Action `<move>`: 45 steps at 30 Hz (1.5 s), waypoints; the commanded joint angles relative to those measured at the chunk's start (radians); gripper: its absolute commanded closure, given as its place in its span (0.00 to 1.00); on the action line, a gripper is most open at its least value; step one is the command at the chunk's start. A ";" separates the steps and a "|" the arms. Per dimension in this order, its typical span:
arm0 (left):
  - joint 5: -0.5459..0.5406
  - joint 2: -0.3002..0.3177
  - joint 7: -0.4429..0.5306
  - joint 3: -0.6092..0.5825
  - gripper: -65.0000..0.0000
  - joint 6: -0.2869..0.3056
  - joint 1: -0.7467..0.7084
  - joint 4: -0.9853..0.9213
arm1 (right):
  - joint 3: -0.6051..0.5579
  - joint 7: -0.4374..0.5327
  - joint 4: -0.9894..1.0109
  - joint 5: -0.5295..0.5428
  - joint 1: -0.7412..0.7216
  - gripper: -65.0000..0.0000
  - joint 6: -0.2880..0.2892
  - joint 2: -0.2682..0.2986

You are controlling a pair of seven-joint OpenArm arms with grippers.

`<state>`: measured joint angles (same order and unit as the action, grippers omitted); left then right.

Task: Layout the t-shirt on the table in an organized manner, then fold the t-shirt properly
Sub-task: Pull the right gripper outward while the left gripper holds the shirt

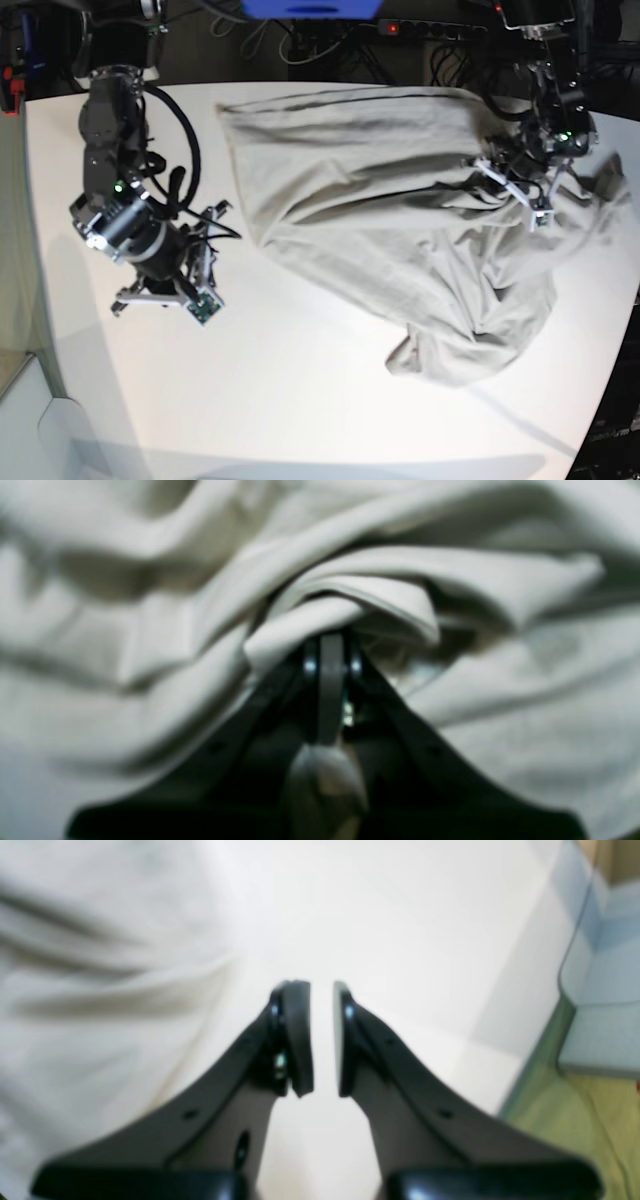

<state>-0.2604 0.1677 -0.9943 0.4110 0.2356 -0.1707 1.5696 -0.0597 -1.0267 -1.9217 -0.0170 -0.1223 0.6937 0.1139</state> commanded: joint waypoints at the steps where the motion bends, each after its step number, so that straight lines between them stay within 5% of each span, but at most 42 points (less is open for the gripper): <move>1: 0.054 0.019 -0.062 0.019 1.00 -0.023 -0.013 -0.025 | -0.002 0.016 0.005 0.010 -0.033 0.90 0.004 -0.015; 7: 0.054 0.043 0.004 0.118 1.00 -0.023 -0.013 -0.068 | -0.012 0.016 0.192 0.012 -0.141 0.90 0.004 -0.127; 14: 0.054 0.039 0.012 0.179 1.00 -0.023 -0.019 -0.079 | -0.173 0.029 0.466 0.015 -0.297 0.90 0.004 -0.271; 17: 0.054 0.031 0.010 0.196 1.00 -0.023 -0.019 -0.079 | -0.253 0.076 0.601 0.033 -0.374 0.90 0.004 -0.271; 20: 0.054 0.019 0.013 0.199 1.00 -0.023 -0.019 -0.085 | -0.372 0.179 0.720 0.170 -0.431 0.90 0.004 -0.271; 25: 0.052 0.019 0.007 0.199 1.00 -0.023 -0.016 -0.093 | -0.394 0.306 0.927 0.282 -0.477 0.90 0.004 -0.271; 37: 0.052 0.019 0.004 0.199 1.00 -0.023 -0.013 -0.084 | -0.397 0.506 1.250 0.279 -0.480 0.90 0.004 -0.271; 45: -0.017 0.003 0.004 0.197 1.00 -0.023 -0.011 -0.080 | -0.395 0.521 1.261 0.282 -0.497 0.90 0.004 -0.155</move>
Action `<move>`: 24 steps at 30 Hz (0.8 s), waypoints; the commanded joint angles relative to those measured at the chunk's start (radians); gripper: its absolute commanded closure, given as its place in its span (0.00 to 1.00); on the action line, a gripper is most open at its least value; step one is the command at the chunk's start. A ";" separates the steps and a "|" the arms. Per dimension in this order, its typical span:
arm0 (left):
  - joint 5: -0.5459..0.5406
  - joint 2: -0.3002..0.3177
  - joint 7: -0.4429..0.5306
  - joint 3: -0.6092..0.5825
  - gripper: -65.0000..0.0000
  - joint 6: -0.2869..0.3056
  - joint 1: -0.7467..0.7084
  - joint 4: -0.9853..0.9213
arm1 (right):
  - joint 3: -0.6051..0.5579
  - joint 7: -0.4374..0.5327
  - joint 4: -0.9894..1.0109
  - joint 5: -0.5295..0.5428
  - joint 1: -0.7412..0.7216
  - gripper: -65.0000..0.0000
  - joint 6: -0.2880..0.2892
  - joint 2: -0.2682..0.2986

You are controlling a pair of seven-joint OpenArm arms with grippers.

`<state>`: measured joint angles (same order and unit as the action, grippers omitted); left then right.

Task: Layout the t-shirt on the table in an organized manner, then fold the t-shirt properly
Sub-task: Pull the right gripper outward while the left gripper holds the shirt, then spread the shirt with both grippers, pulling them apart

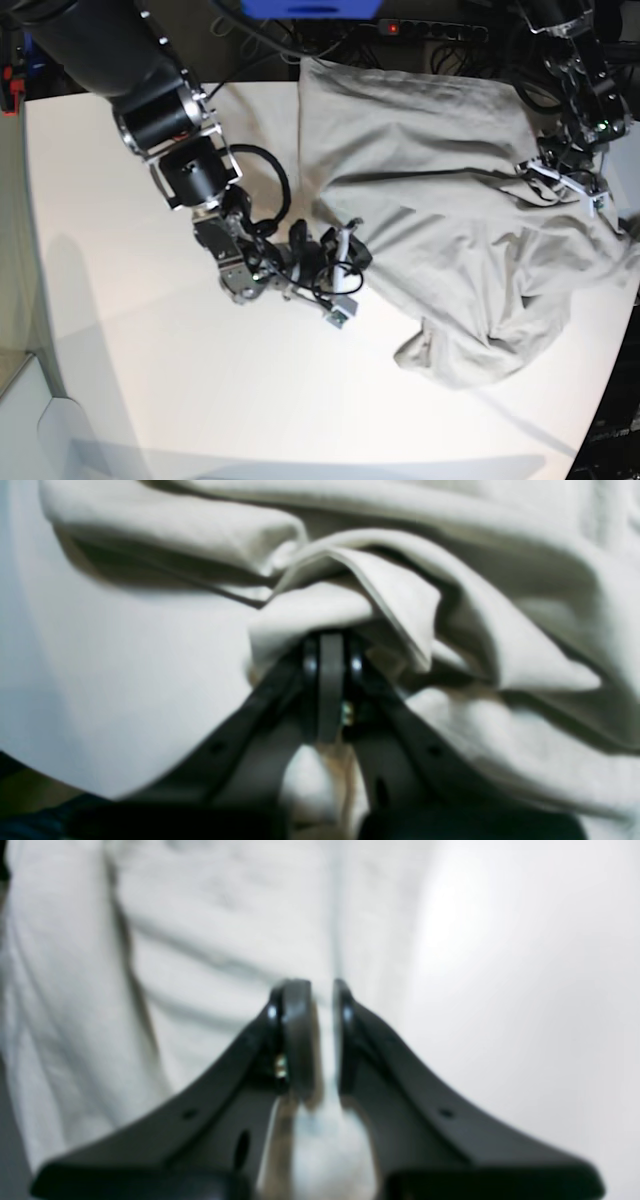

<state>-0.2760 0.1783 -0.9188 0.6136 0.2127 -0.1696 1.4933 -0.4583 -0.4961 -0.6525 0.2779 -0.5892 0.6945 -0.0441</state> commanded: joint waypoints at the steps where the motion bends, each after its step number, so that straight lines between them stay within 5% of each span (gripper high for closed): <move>1: -0.016 -0.007 -0.072 -0.007 1.00 0.000 -0.012 -0.004 | 0.003 -0.009 -0.006 -0.012 -0.031 0.90 0.004 0.023; 8: -0.127 -0.013 -0.072 -0.010 1.00 0.000 -0.012 -0.004 | 0.011 -0.051 -0.008 -0.010 -0.025 0.90 -0.043 0.165; 15: -0.223 -0.013 -0.072 -0.076 1.00 0.000 -0.012 -0.004 | 0.172 -0.055 -0.013 -0.012 0.008 0.90 -0.062 0.309; 24: -0.219 -0.009 -0.062 -0.146 1.00 -0.005 0.002 -0.016 | 0.189 -0.134 -0.209 -0.013 0.136 0.90 0.004 0.379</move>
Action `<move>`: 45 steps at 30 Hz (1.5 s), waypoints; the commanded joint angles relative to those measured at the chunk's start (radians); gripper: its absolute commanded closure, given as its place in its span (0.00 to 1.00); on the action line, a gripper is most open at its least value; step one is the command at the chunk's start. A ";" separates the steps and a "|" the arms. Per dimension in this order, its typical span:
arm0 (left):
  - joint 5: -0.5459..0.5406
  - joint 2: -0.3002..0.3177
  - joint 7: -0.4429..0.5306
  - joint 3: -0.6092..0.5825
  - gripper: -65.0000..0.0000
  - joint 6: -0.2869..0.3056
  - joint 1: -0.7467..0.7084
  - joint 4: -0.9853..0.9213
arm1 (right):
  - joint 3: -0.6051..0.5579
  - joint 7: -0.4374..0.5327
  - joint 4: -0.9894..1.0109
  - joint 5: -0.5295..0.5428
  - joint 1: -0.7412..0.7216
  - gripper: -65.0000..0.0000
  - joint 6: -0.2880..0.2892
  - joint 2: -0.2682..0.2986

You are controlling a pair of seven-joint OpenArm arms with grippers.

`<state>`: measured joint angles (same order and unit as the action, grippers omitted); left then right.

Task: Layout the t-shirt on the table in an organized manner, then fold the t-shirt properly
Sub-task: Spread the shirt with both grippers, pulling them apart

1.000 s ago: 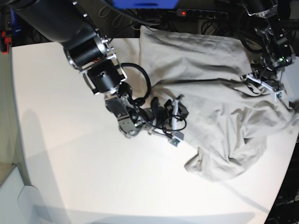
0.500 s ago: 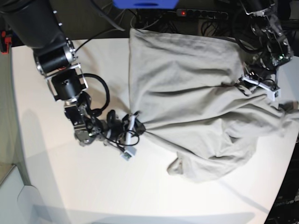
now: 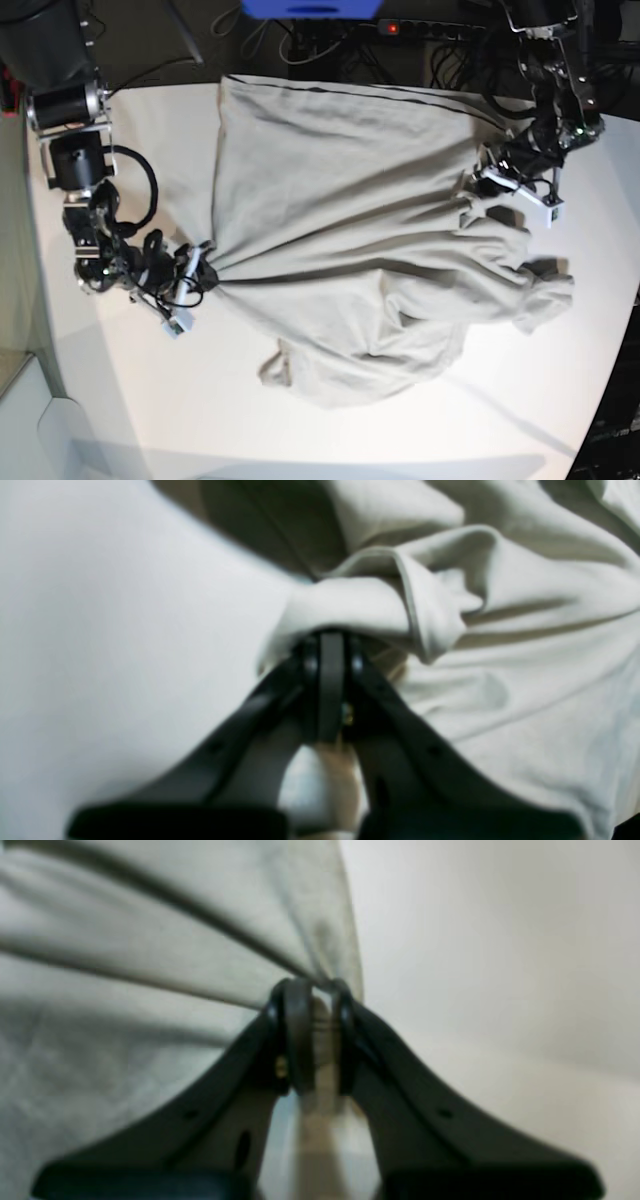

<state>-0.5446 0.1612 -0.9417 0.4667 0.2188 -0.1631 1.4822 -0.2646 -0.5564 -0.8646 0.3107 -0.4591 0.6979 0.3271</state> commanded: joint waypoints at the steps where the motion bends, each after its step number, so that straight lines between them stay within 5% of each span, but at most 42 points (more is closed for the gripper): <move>1: 0.050 0.013 -0.040 0.000 1.00 -0.011 -0.003 -0.005 | -0.005 -0.100 -0.058 -0.046 0.032 0.90 0.000 0.016; 4: 0.050 0.042 -0.038 0.004 1.00 -0.011 0.012 -0.005 | -0.011 -0.176 -0.265 -0.046 0.135 0.90 0.000 0.016; 10: 0.051 0.064 -0.040 0.073 1.00 -0.012 0.052 -0.005 | -0.095 -0.270 -0.555 -0.048 0.260 0.90 0.000 -0.078; 23: 0.149 0.088 -0.043 0.240 1.00 -0.008 0.098 -0.005 | -0.338 -0.302 -0.592 -0.046 0.276 0.90 0.000 -0.306; 34: 0.140 0.117 -0.046 0.278 1.00 -0.006 0.093 -0.005 | -0.210 -0.311 -0.809 -0.045 0.142 0.90 0.000 -0.199; 39: 0.140 0.117 -0.049 0.278 1.00 -0.006 0.090 -0.005 | -0.115 -0.287 -0.657 -0.046 0.047 0.90 0.000 -0.196; 45: 0.139 0.108 -0.049 0.278 1.00 -0.006 0.073 -0.005 | -0.112 -0.127 -0.290 -0.046 -0.132 0.90 0.000 -0.208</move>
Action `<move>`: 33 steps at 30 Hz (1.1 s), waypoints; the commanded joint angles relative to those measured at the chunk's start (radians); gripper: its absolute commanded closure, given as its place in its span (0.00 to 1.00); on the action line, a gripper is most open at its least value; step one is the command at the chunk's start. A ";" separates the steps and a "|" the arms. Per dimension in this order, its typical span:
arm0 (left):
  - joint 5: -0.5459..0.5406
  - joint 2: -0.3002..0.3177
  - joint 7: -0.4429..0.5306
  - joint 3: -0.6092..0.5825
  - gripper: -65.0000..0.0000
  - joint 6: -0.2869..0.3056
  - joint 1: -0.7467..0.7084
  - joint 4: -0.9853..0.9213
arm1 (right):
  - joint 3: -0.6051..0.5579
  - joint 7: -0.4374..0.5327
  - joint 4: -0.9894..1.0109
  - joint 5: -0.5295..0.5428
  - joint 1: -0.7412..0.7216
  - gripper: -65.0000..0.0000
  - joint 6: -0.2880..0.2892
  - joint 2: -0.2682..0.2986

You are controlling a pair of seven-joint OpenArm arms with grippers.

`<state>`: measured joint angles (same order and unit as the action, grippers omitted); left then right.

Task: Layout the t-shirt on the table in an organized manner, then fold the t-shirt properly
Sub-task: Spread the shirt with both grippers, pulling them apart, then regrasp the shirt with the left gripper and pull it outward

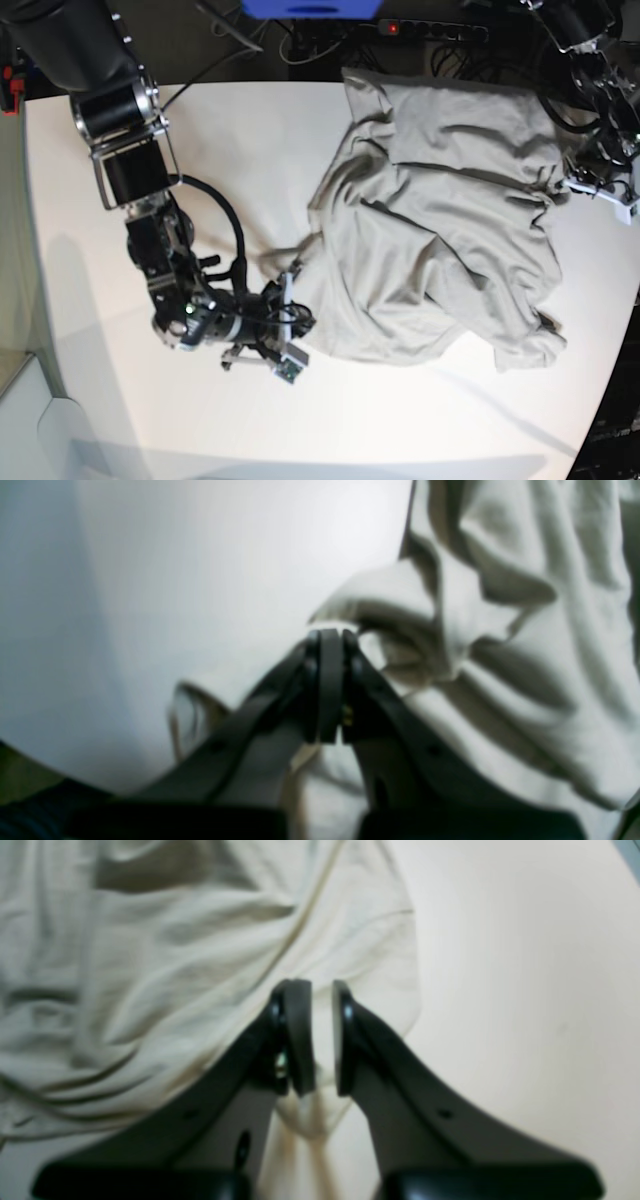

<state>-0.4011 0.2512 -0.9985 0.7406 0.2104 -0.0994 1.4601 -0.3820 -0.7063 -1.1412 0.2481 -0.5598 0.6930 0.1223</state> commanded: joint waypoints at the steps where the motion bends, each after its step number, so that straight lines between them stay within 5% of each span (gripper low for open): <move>1: -0.005 0.017 0.008 0.004 1.00 0.002 0.010 0.017 | 0.005 0.053 0.049 0.017 -0.058 0.90 0.005 -0.023; 7: -0.005 -0.010 0.008 0.004 1.00 0.002 0.010 0.027 | 0.002 0.236 0.422 0.010 -0.190 0.90 0.005 -0.109; 15: -0.006 -0.045 0.007 0.006 1.00 0.002 -0.012 0.040 | 0.008 0.509 0.791 -0.198 -0.214 0.90 0.005 -0.137; 33: -0.261 -0.043 0.007 0.001 1.00 0.001 0.057 0.043 | 0.010 0.463 0.804 -0.247 -0.185 0.90 -0.029 0.155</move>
<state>-0.6548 0.1936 -1.0019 0.7391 0.2096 -0.0517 1.4815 -0.3683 -0.1486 -0.3428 0.0601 -0.7467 0.6907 0.2600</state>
